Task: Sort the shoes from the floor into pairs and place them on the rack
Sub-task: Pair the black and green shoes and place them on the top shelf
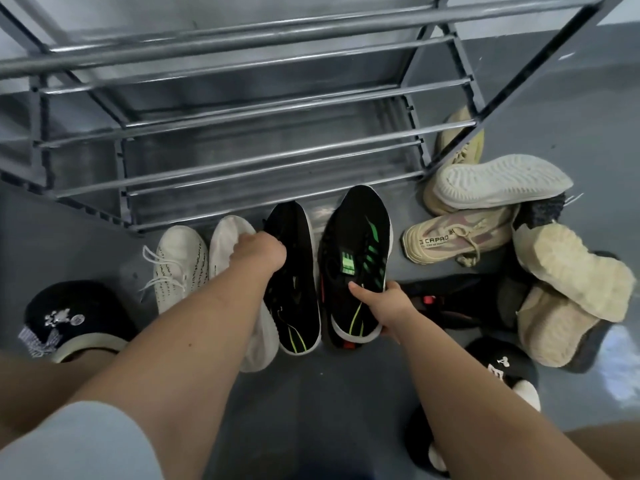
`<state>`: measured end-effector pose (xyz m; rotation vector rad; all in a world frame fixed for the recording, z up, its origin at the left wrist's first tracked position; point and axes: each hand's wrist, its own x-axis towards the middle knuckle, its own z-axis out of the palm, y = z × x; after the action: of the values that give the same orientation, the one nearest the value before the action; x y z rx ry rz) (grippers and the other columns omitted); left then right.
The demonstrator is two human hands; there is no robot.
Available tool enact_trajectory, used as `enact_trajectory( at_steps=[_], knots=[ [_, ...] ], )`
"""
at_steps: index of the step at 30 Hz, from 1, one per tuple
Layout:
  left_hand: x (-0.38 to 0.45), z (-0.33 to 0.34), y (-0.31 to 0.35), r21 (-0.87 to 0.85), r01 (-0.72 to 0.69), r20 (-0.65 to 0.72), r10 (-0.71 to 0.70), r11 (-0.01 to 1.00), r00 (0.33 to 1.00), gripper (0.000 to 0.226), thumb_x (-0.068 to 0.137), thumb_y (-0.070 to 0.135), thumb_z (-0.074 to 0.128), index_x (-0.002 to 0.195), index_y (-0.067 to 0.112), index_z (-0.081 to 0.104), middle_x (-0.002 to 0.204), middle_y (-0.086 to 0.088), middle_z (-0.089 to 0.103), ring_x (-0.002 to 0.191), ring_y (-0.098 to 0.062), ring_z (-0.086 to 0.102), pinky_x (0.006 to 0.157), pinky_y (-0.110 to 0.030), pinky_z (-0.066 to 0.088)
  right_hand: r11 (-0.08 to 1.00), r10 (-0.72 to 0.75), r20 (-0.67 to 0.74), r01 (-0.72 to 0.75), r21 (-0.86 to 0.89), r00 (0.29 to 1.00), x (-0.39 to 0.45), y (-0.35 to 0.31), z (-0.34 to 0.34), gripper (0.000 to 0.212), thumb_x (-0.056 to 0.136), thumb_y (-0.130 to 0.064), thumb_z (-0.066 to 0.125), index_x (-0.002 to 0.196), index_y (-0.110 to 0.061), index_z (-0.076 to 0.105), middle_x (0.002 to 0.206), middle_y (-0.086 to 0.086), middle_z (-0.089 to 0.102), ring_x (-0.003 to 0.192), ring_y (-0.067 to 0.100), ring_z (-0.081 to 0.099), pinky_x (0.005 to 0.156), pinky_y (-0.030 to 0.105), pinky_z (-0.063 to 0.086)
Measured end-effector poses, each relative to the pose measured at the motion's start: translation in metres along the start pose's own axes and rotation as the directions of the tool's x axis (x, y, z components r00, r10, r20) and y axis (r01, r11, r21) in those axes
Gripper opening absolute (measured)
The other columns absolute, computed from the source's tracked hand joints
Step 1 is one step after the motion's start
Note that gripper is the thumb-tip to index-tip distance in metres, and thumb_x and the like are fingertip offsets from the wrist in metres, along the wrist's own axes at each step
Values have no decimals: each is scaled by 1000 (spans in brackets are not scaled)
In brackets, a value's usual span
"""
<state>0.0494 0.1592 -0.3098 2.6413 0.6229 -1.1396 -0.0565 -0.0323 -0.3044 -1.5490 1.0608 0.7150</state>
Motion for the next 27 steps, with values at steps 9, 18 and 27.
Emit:
enact_trajectory(
  at_steps=[9, 18, 27],
  knots=[
    [5, -28, 8, -352, 77, 217, 2, 933, 976, 48, 96, 17, 49, 139, 0, 38, 143, -17, 43, 130, -32, 43, 109, -40, 36, 999, -25, 29, 26, -21, 999, -7, 1, -8, 65, 79, -30, 75, 133, -13, 45, 123, 7, 62, 111, 29, 60, 97, 48, 49],
    [2, -24, -2, -138, -51, 208, 79, 989, 975, 57, 88, 15, 59, 140, 6, 38, 145, -17, 40, 130, -30, 43, 103, -35, 40, 997, -52, 37, 49, 66, 998, -14, 3, -21, 53, 83, -20, 72, 131, -12, 50, 119, 10, 64, 107, 29, 63, 95, 47, 51],
    [0, -3, 0, 277, -224, -24, 240, 934, 970, 66, 86, 20, 43, 147, 7, 21, 151, -11, 30, 139, -35, 20, 113, -41, 18, 993, -85, 13, 83, 85, 996, -14, 6, -22, 52, 83, -19, 72, 130, -10, 51, 117, 10, 65, 106, 27, 64, 96, 45, 51]
  ],
)
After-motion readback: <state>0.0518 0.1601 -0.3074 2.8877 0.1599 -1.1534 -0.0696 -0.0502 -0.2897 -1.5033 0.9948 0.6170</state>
